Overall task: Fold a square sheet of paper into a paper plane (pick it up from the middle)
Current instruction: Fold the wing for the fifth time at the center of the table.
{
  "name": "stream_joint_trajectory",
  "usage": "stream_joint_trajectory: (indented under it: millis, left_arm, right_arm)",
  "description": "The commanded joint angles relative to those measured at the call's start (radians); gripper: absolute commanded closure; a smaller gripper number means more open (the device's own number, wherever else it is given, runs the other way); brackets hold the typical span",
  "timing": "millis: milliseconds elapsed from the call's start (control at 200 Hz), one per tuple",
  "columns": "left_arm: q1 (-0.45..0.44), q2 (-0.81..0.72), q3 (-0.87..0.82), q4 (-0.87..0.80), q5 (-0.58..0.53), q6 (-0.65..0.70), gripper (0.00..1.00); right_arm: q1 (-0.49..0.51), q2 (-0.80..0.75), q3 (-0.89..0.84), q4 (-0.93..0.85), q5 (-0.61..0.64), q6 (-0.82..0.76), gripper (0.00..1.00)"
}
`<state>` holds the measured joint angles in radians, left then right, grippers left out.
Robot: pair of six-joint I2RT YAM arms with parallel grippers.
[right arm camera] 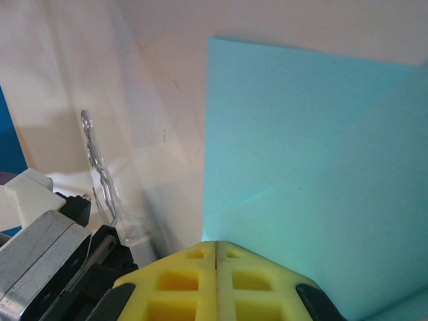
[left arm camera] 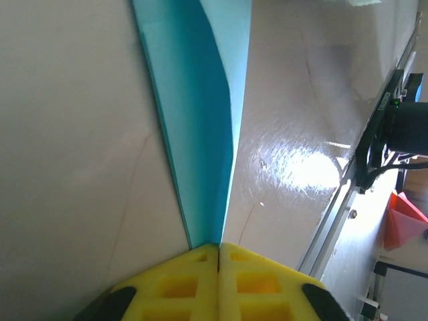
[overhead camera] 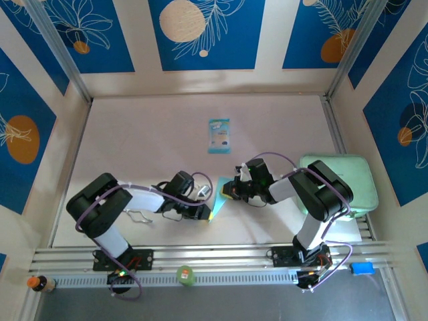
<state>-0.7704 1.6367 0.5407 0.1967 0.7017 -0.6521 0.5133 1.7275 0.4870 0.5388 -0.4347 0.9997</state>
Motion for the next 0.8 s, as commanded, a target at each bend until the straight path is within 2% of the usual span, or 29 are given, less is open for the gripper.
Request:
stream_joint_trajectory:
  millis: [0, 210, 500, 630, 795]
  left_arm:
    - [-0.012, -0.006, -0.034, -0.097, 0.018, 0.006, 1.0]
    - [-0.015, -0.013, -0.041, -0.085, 0.027, -0.002, 1.0]
    - [-0.016, -0.06, -0.059, -0.095, 0.007, -0.01, 0.89]
    - [-0.017, -0.143, -0.08, -0.096, -0.033, -0.017, 0.82]
    - [-0.017, -0.273, -0.072, -0.117, -0.095, -0.013, 0.8]
  right_arm:
    - [-0.001, 0.046, -0.044, -0.162, 0.139, -0.002, 0.99]
    - [-0.001, 0.044, -0.044, -0.16, 0.139, 0.003, 0.99]
    - [0.0, 0.044, -0.049, -0.159, 0.146, 0.012, 0.99]
    - [0.001, 0.043, -0.05, -0.151, 0.146, 0.016, 0.99]
    - [0.001, 0.043, -0.042, -0.151, 0.14, 0.016, 0.99]
